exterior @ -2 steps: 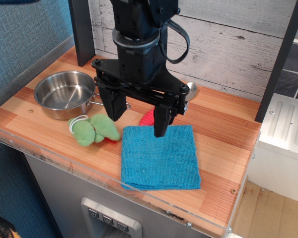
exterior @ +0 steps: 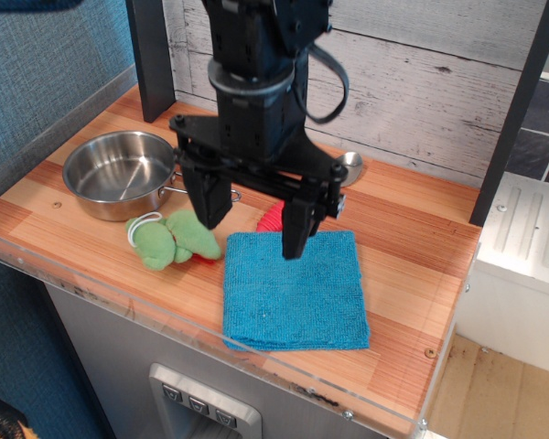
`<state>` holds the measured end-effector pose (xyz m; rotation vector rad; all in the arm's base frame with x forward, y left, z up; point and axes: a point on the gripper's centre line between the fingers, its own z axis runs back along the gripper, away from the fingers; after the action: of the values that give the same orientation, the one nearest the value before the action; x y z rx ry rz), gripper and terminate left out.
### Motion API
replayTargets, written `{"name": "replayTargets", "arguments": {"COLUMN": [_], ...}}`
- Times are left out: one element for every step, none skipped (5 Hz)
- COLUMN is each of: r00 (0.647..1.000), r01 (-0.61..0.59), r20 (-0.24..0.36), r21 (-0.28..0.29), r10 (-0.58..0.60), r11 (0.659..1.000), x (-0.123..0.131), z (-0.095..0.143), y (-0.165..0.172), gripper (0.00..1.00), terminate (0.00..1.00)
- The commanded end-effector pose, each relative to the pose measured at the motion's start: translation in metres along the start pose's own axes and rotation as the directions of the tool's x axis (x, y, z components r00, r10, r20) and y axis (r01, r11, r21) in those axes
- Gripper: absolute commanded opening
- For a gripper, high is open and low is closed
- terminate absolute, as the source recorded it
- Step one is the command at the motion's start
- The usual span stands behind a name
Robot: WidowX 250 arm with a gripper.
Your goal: Move the blue cloth to the right of the red spoon
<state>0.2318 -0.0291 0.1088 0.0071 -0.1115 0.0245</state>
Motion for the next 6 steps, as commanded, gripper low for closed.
{"name": "replayTargets", "arguments": {"r00": [0.995,0.995,0.998,0.999,0.998,0.997], "r01": [-0.005,-0.015,0.002,0.037,0.06,0.074], "r20": [0.096,0.099,0.063,0.028,-0.008,-0.023], "r21": [0.067,0.072,0.039,0.026,0.023,0.017], "r10": [-0.002,0.008,-0.005,-0.038,-0.06,-0.074], "r11": [0.998,0.997,0.999,0.999,0.998,0.997], "x": [0.01,0.015,0.017,0.021,0.022,0.022], "z": [-0.023,-0.034,-0.054,-0.068,-0.081,-0.091], "y": [0.007,0.008,0.001,-0.007,-0.01,-0.013], "gripper": [1.0,1.0,1.0,1.0,1.0,1.0], "terminate": [0.0,0.0,0.0,0.0,0.0,0.0]}}
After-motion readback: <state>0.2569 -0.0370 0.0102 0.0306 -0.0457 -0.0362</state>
